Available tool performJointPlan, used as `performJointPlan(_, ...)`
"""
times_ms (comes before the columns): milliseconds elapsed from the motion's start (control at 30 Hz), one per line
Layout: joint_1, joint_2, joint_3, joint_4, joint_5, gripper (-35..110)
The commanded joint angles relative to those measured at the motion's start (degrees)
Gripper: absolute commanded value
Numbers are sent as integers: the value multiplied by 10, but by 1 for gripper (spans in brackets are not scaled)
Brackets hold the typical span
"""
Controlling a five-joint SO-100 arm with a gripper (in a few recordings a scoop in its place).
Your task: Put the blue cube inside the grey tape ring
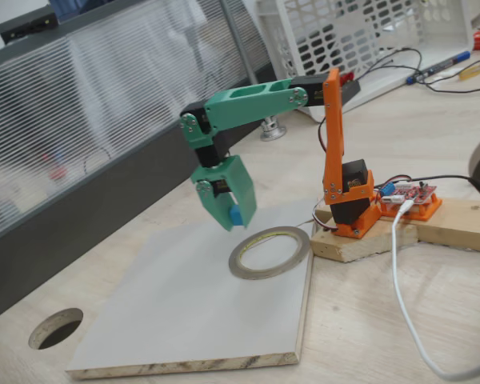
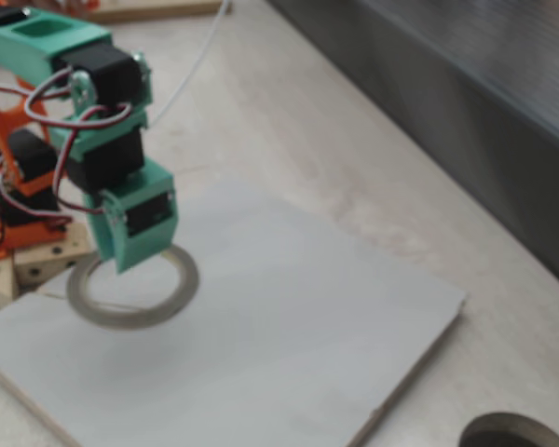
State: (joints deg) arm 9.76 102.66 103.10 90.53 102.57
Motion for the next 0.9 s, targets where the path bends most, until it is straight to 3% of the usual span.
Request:
performJointPlan(0,4,83,74,-38,4,5)
performJointPlan(400,-1,235,294,-159,4,5)
performJointPlan(867,5,233,323,-163,4,5)
